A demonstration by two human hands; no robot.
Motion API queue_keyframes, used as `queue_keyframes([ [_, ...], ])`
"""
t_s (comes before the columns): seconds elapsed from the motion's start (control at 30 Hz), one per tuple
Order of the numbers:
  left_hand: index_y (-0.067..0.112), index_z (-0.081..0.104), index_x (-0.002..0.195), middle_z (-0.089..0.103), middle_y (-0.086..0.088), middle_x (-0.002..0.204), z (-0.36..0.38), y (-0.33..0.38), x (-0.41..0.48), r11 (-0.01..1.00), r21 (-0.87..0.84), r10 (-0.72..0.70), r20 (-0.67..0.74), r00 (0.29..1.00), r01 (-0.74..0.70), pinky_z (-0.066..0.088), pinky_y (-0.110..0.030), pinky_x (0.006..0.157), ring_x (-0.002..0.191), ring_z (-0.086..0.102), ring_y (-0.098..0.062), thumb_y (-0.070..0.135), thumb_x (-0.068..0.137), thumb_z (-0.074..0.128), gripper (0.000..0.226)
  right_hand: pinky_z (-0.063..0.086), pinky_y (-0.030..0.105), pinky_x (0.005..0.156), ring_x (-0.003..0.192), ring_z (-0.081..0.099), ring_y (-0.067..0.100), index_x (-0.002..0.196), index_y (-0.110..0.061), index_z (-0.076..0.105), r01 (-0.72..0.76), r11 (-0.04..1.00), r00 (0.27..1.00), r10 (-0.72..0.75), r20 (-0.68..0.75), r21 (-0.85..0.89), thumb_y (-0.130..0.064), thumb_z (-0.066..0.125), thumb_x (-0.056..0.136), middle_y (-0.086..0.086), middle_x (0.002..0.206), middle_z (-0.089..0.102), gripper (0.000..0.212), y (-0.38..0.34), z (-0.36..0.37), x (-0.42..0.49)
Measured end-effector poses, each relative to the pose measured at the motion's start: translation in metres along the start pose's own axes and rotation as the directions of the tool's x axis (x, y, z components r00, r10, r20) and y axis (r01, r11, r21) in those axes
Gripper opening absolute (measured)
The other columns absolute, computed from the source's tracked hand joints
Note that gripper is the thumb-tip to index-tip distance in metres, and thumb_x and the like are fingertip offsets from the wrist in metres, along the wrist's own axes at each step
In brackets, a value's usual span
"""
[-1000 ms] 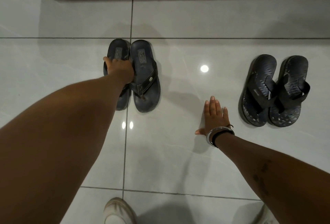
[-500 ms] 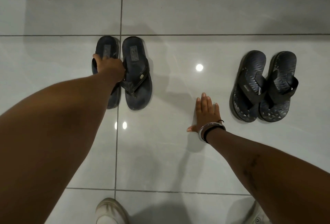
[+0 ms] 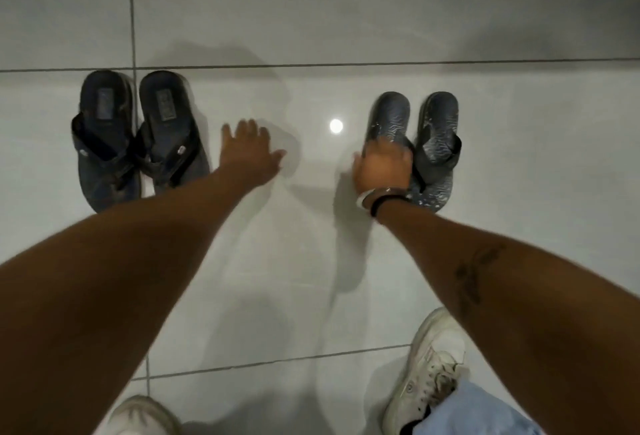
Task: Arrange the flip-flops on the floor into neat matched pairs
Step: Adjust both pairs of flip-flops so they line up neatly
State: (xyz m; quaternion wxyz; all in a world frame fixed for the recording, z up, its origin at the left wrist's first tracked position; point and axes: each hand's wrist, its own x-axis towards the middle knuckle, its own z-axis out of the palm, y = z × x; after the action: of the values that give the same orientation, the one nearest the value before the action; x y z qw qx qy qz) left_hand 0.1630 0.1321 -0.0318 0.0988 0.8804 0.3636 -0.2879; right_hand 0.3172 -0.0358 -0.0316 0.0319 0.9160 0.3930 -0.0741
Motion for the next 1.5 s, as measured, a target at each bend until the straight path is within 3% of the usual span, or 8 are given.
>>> queue_keyframes([
  [0.1, 0.011, 0.018, 0.155, 0.011, -0.016, 0.163, 0.008, 0.053, 0.011, 0.997, -0.051, 0.055, 0.059, 0.997, -0.052, 0.005, -0.051, 0.119, 0.150, 0.010, -0.031, 0.051, 0.101, 0.026, 0.067, 0.038, 0.051, 0.100, 0.108, 0.056, 0.035, 0.115, -0.014, 0.064, -0.167, 0.974, 0.962, 0.195, 0.192, -0.154, -0.047, 0.047, 0.093, 0.016, 0.112, 0.063, 0.043, 0.054, -0.013, 0.029],
  [0.2, 0.012, 0.022, 0.154, 0.013, -0.018, 0.162, 0.015, 0.082, 0.014, 0.996, -0.087, 0.024, 0.150, 0.988, -0.011, 0.013, -0.050, 0.118, 0.147, 0.019, -0.033, 0.050, 0.101, 0.028, 0.065, 0.037, 0.048, 0.102, 0.103, 0.062, 0.033, 0.105, -0.015, 0.066, -0.161, 0.969, 0.928, 0.213, 0.307, -0.186, -0.045, 0.042, 0.096, 0.013, 0.101, 0.069, 0.039, 0.072, -0.016, 0.038],
  [0.33, 0.013, 0.015, 0.156, 0.000, -0.021, 0.163, 0.024, 0.095, 0.011, 0.996, -0.082, -0.011, 0.227, 0.974, 0.031, 0.017, -0.049, 0.117, 0.144, 0.027, -0.036, 0.050, 0.101, 0.028, 0.067, 0.044, 0.043, 0.096, 0.096, 0.067, 0.031, 0.094, -0.018, 0.069, -0.228, 0.968, 0.929, 0.249, 0.275, -0.108, -0.025, 0.047, 0.096, 0.008, 0.093, 0.072, 0.024, 0.072, -0.009, 0.034],
  [0.57, 0.010, 0.009, 0.157, -0.006, -0.023, 0.162, 0.019, 0.107, 0.014, 0.994, -0.057, -0.074, 0.288, 0.955, 0.094, 0.016, -0.048, 0.118, 0.146, 0.020, -0.039, 0.052, 0.101, 0.026, 0.072, 0.035, 0.034, 0.075, 0.096, 0.066, 0.026, 0.095, -0.017, 0.068, -0.228, 0.966, 0.891, 0.259, 0.374, -0.125, -0.030, 0.044, 0.099, 0.001, 0.095, 0.071, 0.027, 0.078, -0.007, 0.040],
  [0.9, 0.012, 0.006, 0.157, -0.010, -0.022, 0.162, 0.021, 0.106, 0.011, 0.994, -0.070, -0.057, 0.318, 0.946, 0.084, 0.012, -0.050, 0.119, 0.148, 0.013, -0.038, 0.055, 0.100, 0.022, 0.073, 0.043, 0.042, 0.098, 0.101, 0.063, 0.031, 0.101, -0.014, 0.064, -0.107, 0.986, 0.926, 0.146, 0.349, -0.129, -0.029, 0.056, 0.090, 0.006, 0.098, 0.068, 0.020, 0.095, -0.022, 0.054],
  [1.1, 0.011, 0.004, 0.157, -0.010, -0.024, 0.161, 0.018, 0.107, 0.014, 0.996, -0.026, -0.069, 0.340, 0.938, 0.083, 0.006, -0.052, 0.120, 0.149, 0.012, -0.038, 0.060, 0.098, 0.019, 0.077, 0.044, 0.043, 0.094, 0.103, 0.063, 0.033, 0.104, -0.015, 0.067, -0.217, 0.972, 0.920, 0.236, 0.313, -0.092, -0.035, 0.060, 0.087, 0.010, 0.106, 0.070, 0.027, 0.104, -0.033, 0.102],
  [1.3, 0.010, 0.006, 0.157, -0.009, -0.026, 0.160, 0.015, 0.107, 0.013, 0.997, -0.039, -0.051, 0.343, 0.938, 0.068, 0.007, -0.047, 0.120, 0.149, 0.012, -0.039, 0.062, 0.098, 0.017, 0.079, 0.036, 0.048, 0.104, 0.118, 0.054, 0.038, 0.110, -0.010, 0.065, -0.297, 0.953, 0.901, 0.299, 0.314, -0.057, -0.049, 0.057, 0.090, 0.017, 0.119, 0.065, 0.045, 0.111, -0.025, 0.116],
  [1.5, 0.008, 0.003, 0.156, -0.010, -0.027, 0.160, 0.015, 0.112, 0.009, 0.998, -0.009, -0.053, 0.344, 0.938, 0.060, -0.002, -0.046, 0.120, 0.150, 0.005, -0.039, 0.062, 0.097, 0.017, 0.081, 0.035, 0.048, 0.103, 0.112, 0.057, 0.037, 0.102, -0.012, 0.065, -0.325, 0.946, 0.899, 0.313, 0.306, -0.011, -0.053, 0.055, 0.090, 0.011, 0.108, 0.068, 0.044, 0.113, -0.024, 0.117],
])
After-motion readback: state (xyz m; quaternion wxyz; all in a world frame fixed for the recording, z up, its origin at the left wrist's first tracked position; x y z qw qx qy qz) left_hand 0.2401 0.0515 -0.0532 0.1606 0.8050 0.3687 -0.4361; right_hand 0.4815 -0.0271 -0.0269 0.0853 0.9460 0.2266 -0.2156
